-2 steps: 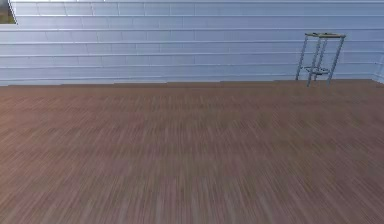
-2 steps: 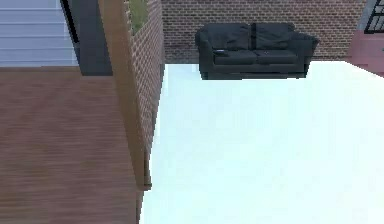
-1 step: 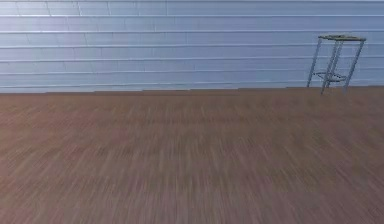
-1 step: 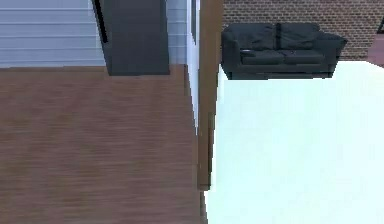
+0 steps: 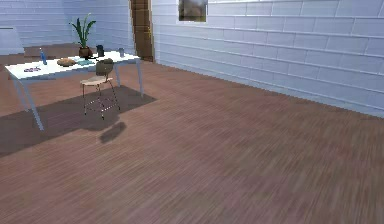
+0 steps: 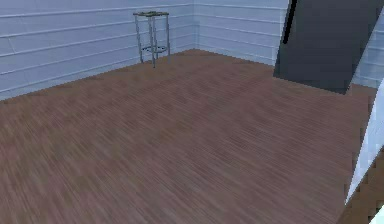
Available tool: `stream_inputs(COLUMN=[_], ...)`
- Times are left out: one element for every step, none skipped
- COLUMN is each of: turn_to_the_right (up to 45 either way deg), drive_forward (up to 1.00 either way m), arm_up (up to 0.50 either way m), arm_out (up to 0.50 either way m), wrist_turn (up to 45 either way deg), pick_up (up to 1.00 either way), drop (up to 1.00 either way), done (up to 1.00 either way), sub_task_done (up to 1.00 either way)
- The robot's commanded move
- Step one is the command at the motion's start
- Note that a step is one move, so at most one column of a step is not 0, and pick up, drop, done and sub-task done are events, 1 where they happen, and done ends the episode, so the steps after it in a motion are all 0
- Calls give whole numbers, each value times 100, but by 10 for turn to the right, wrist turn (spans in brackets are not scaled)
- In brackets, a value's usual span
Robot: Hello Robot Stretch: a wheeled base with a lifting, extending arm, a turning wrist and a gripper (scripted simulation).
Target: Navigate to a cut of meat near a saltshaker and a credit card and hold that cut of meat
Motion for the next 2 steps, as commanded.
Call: stream_inputs(turn_to_the_right=[0,-30], drive_forward=[45,0], arm_up=[0,0], arm_out=[0,0], wrist_turn=[0,0], pick_up=[0,0], drop=[0,0], done=[0,0], sub_task_done=[0,0])
